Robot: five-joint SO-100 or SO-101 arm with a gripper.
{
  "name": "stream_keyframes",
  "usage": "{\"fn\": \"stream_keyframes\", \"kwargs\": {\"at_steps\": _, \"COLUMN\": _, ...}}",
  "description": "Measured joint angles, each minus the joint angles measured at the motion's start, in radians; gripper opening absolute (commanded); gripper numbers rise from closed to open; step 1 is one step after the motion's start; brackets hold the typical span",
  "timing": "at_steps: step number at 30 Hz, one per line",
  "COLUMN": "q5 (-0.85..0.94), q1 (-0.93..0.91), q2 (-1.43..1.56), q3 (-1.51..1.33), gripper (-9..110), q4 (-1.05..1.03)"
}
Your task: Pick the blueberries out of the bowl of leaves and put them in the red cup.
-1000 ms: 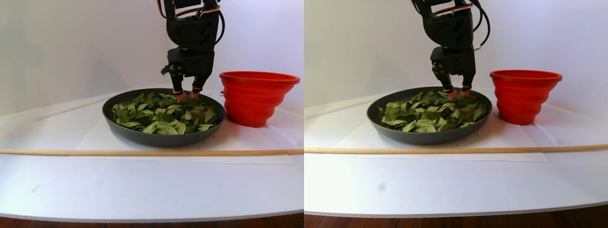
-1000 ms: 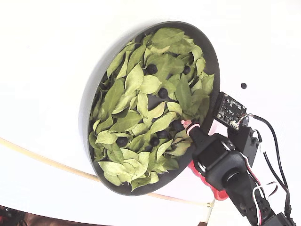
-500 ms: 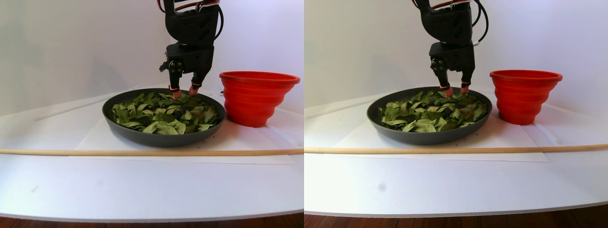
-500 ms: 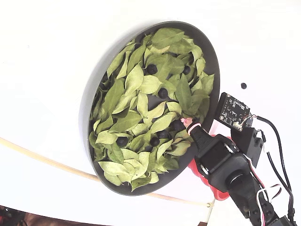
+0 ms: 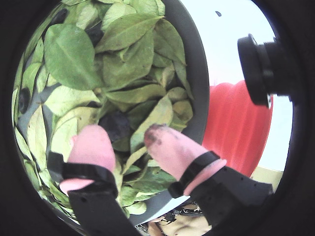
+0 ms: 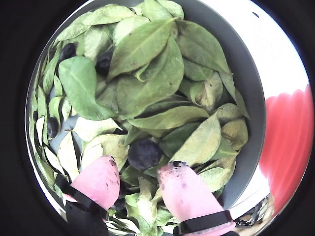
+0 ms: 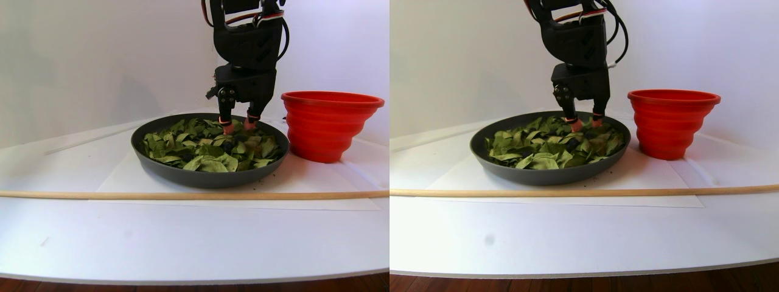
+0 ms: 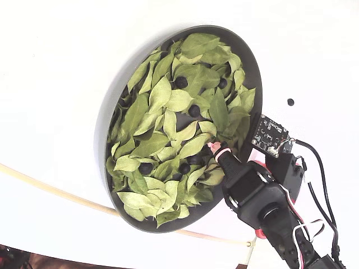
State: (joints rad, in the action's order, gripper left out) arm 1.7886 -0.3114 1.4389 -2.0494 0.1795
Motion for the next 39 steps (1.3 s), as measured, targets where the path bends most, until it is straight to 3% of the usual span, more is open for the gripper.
{"fn": "stream_keyframes", "kwargs": {"at_steps": 39, "q5": -0.069, "q1": -0.005, "q2": -0.118, "q3": 0.071, "gripper": 16, "q4": 0.043}}
